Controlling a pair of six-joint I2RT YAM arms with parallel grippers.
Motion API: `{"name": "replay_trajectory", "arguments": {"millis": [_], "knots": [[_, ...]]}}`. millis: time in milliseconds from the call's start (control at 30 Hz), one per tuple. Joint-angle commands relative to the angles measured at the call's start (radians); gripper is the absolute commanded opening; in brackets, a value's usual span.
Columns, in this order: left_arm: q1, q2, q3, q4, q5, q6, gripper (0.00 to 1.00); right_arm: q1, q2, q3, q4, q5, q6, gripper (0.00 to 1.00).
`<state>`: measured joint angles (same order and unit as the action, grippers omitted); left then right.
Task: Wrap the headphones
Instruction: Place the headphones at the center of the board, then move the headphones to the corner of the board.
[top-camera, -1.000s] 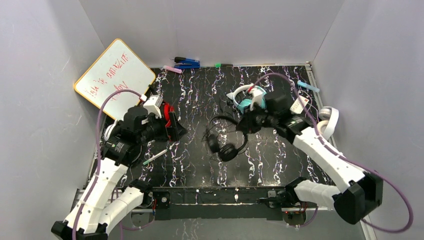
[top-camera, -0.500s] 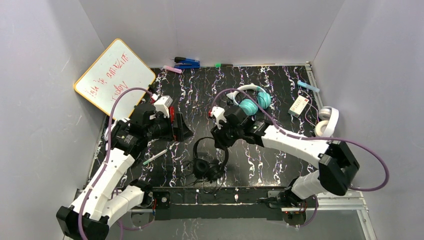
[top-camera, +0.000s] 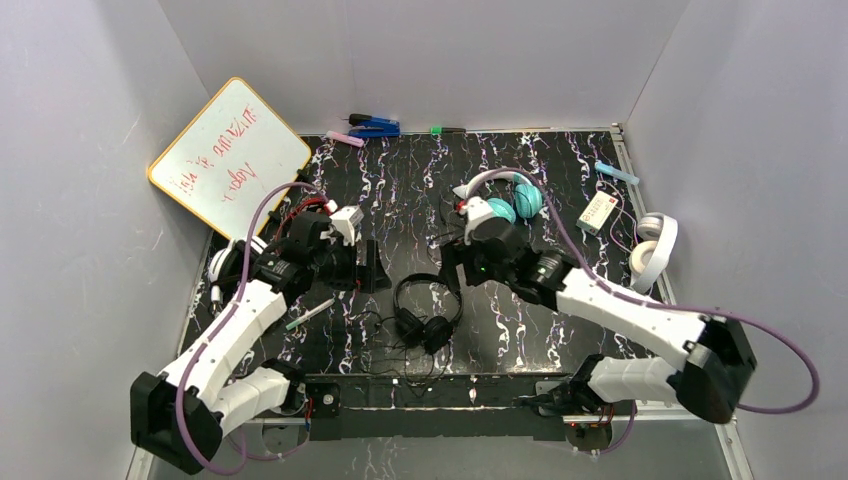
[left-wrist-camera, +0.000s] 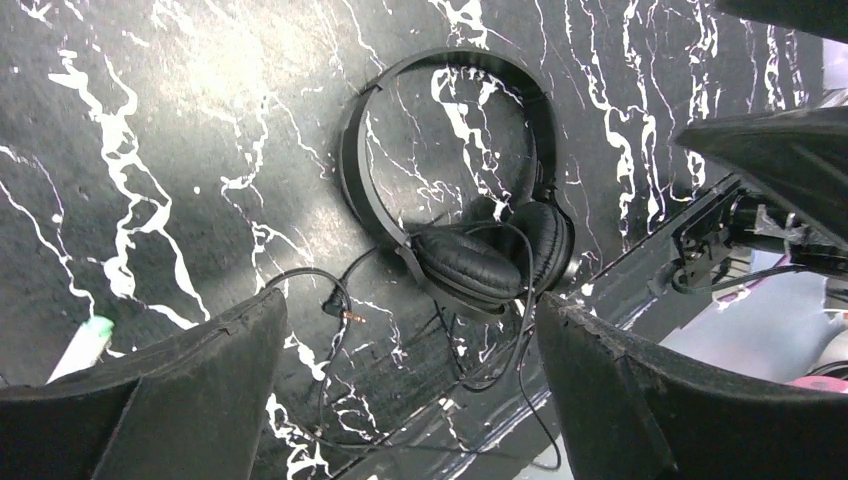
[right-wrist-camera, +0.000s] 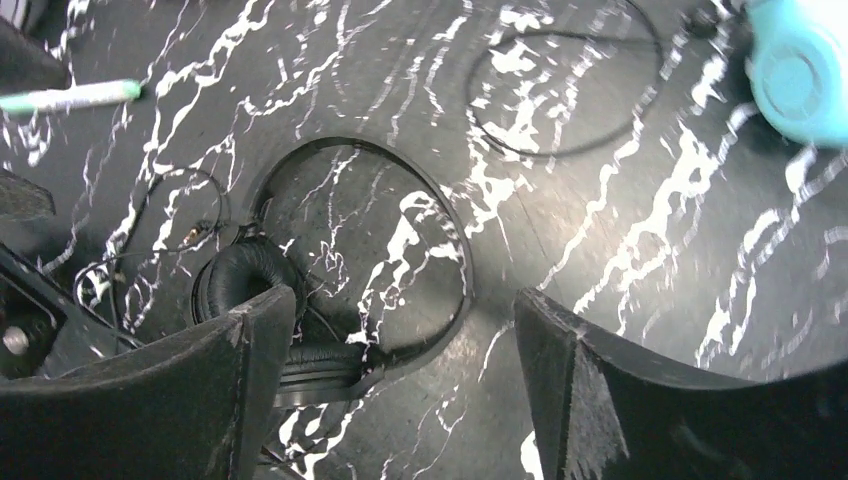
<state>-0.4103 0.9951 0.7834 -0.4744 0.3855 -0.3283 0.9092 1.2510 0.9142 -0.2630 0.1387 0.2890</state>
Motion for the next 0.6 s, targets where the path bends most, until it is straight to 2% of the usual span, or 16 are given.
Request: {"name": "replay_trajectory", "arguments": {"millis": [0, 133, 233, 333, 467, 567], "knots": [[-0.023, 0.072, 0.075, 0.042, 0.014, 0.086, 0.91, -0.001, -0.138, -0.091, -0.058, 0.203, 0.334, 0.92], [-0.089, 0.159, 0.109, 0.065, -0.046, 0.173, 0.96, -0.001, -0.194, -0.151, -0.137, 0.201, 0.551, 0.99], [-0.183, 0.196, 0.112, 0.099, -0.182, 0.231, 0.98, -0.002, -0.196, -0.158, -0.23, 0.198, 0.625, 0.99], [-0.258, 0.223, 0.105, 0.152, -0.255, 0.304, 0.98, -0.001, -0.201, -0.156, -0.283, 0.212, 0.646, 0.99], [-0.305, 0.286, 0.093, 0.195, -0.221, 0.473, 0.98, -0.001, -0.238, -0.146, -0.301, 0.235, 0.637, 0.99], [-0.318, 0.361, 0.116, 0.184, -0.212, 0.531, 0.98, -0.001, -0.28, -0.152, -0.282, 0.25, 0.629, 0.99]]}}
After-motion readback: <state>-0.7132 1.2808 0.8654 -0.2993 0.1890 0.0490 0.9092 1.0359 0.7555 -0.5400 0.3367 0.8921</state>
